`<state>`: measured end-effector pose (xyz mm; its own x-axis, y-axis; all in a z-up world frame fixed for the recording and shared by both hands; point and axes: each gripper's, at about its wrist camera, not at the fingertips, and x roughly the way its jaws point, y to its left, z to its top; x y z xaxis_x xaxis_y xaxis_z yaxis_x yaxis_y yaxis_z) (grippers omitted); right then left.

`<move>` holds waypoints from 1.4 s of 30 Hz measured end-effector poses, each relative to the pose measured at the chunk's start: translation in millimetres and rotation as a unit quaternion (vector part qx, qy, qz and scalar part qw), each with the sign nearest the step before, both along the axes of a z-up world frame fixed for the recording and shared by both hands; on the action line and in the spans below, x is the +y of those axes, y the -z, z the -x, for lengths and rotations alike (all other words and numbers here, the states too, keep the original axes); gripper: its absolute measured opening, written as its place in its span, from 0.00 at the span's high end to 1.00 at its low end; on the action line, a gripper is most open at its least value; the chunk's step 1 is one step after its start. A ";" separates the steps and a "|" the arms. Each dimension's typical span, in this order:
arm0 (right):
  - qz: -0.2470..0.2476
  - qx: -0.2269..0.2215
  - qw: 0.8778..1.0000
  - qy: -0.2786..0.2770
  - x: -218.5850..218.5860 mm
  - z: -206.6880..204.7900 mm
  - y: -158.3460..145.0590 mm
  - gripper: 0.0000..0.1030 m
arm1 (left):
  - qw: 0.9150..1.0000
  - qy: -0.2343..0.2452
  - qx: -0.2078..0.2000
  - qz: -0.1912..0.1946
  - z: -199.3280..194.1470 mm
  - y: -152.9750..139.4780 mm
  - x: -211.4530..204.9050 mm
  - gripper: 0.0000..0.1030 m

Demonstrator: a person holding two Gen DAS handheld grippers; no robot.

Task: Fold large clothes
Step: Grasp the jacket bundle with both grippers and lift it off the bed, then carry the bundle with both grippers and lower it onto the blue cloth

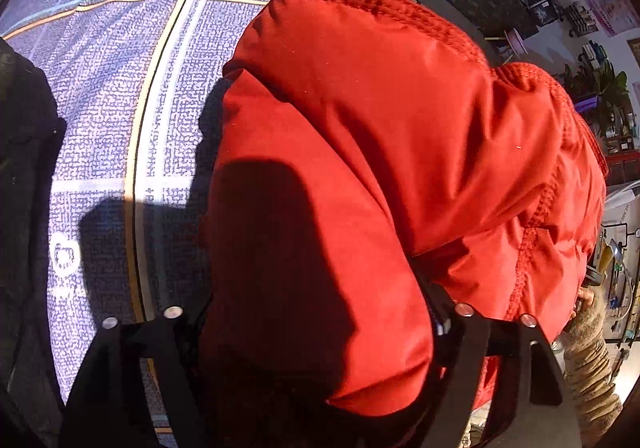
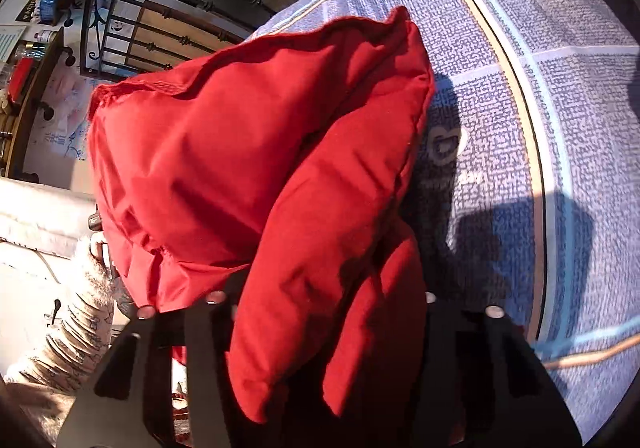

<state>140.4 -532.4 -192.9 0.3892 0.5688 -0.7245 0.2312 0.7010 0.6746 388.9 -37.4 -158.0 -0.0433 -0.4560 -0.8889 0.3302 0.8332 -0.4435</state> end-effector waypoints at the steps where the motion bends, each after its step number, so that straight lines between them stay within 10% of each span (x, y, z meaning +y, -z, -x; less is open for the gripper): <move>1: 0.000 -0.005 1.000 0.005 1.3 3.4 -7.1 0.67 | 1.000 -0.003 -0.007 0.004 3.7 -7.5 1.3 0.42; 9: 0.045 -0.076 0.996 -0.034 34.6 10.2 -105.5 0.75 | 0.996 -0.051 -0.028 0.071 60.7 -57.6 43.7 0.63; 16: 0.099 -0.141 0.976 -0.131 110.8 -24.5 -216.1 0.77 | 0.978 -0.101 -0.134 0.126 144.2 -150.6 141.1 0.66; 23: 0.108 -0.225 0.921 -0.299 270.4 -143.9 -325.2 0.77 | 0.922 -0.270 -0.255 0.105 238.8 -258.0 310.1 0.63; 27: 0.095 -0.238 0.884 -0.390 395.9 -229.2 -352.2 0.75 | 0.876 -0.375 -0.301 0.044 292.3 -285.9 384.9 0.62; 32: 0.061 -0.214 0.856 -0.466 539.8 -318.3 -336.1 0.73 | 0.835 -0.467 -0.291 -0.004 333.6 -271.0 438.6 0.62; 35: 0.061 -0.179 0.854 -0.485 590.5 -350.6 -299.1 0.72 | 0.830 -0.495 -0.257 -0.008 336.2 -233.9 456.3 0.62; 42: 0.084 -0.071 0.909 -0.401 588.1 -425.4 -177.9 0.66 | 0.821 -0.522 -0.231 -0.007 312.3 -177.2 450.0 0.51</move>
